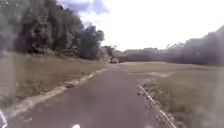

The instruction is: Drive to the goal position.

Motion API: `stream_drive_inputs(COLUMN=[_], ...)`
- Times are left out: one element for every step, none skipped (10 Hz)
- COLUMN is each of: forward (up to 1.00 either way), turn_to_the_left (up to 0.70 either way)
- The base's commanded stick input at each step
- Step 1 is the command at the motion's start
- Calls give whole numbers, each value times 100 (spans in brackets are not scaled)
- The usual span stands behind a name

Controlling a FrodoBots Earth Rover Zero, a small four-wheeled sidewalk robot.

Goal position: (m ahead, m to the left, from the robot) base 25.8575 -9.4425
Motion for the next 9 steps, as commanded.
stream_drive_inputs(forward=[100, 100, 100, 100, 100, 100, 100, 100, 100], turn_to_the_left=[1, 5, 40, 40, 40, 0, 0, 0, 0])
